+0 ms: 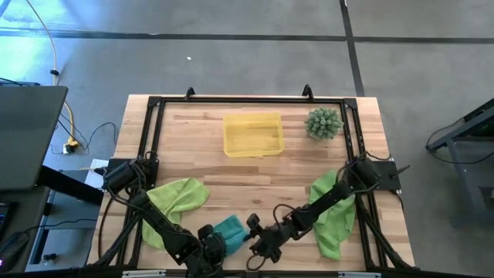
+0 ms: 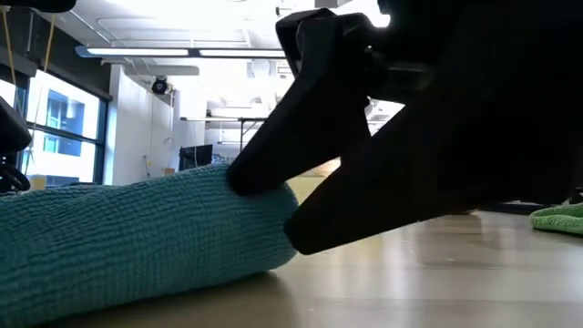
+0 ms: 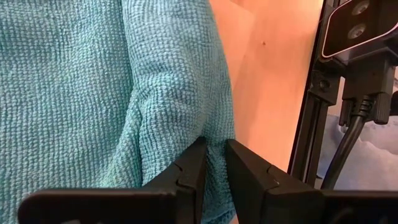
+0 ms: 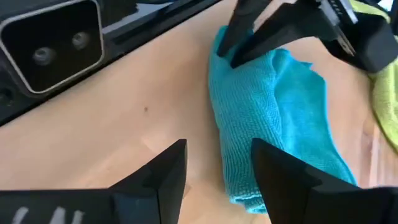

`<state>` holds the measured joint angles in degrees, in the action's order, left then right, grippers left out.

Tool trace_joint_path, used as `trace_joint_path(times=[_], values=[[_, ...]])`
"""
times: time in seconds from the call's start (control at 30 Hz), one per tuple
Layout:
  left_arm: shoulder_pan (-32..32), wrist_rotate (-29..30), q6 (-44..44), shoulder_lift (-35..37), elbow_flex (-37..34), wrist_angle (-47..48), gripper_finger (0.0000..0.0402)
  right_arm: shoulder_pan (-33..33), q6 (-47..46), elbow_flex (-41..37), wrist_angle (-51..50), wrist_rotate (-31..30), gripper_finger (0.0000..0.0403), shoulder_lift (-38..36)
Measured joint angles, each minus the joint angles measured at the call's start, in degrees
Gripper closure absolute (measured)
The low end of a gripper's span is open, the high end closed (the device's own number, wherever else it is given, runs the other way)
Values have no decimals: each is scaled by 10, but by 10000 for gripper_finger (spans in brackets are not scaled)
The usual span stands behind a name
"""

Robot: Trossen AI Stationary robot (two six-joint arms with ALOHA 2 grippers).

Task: Roll microfiber towels into tight, uniform cylinder then place into a basket
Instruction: Roll the blue microfiber cloth

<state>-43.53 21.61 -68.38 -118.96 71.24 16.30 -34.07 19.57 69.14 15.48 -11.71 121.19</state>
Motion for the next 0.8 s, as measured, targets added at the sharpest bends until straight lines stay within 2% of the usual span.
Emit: trace_joint_path(times=[0.5,0.8], values=[[0,0,0,0,0,1,348,12,73,0,21,-2,231,0],[0,0,0,0,0,1,348,29,91,0,42,2,231,29]])
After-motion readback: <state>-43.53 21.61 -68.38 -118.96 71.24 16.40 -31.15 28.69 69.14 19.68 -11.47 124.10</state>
